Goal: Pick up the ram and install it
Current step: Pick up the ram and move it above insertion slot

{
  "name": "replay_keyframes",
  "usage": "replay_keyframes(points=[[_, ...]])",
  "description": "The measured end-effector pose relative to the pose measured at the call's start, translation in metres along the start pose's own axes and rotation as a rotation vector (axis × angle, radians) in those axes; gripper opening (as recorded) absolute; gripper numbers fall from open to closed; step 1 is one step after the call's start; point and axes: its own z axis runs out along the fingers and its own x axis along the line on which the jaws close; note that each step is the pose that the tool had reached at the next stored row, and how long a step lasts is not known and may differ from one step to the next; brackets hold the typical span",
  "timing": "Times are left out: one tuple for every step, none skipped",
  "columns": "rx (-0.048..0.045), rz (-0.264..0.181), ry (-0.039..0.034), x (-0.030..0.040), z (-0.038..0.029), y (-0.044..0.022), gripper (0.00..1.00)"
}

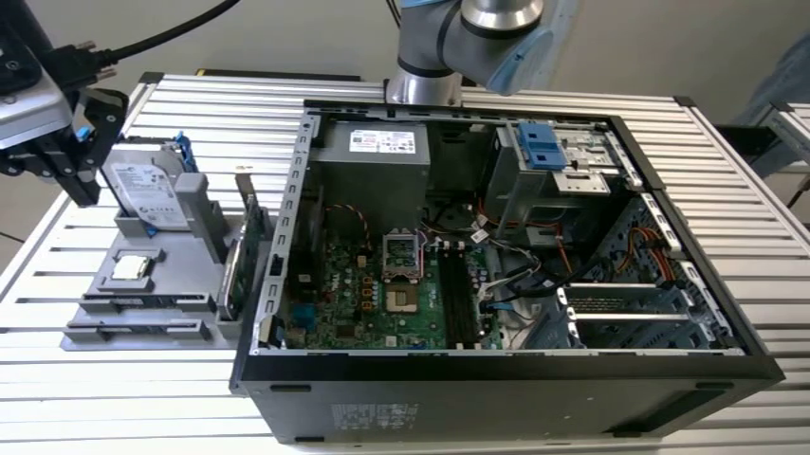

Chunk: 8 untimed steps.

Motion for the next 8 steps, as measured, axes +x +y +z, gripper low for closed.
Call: replay_keyframes(points=[[-0.0001,-0.005,0.0002,0.0,0.0,0.0,0.0],[-0.0001,-0.01,0.0005,0.0,0.0,0.0,0.0],[-0.0002,-0.015,0.0008,0.0,0.0,0.0,0.0],[-0.0002,-0.021,0.001,0.0,0.0,0.0001,0.0],[-0.0003,-0.025,0.0012,0.0,0.0,0.0001,0.0],[-0.0004,-0.031,0.0015,0.0001,0.0,0.0001,0.0],[-0.0004,-0.036,0.0018,0.0001,0.0,0.0001,0.0],[-0.0005,-0.041,0.002,0.0001,0.0,0.0001,0.0]])
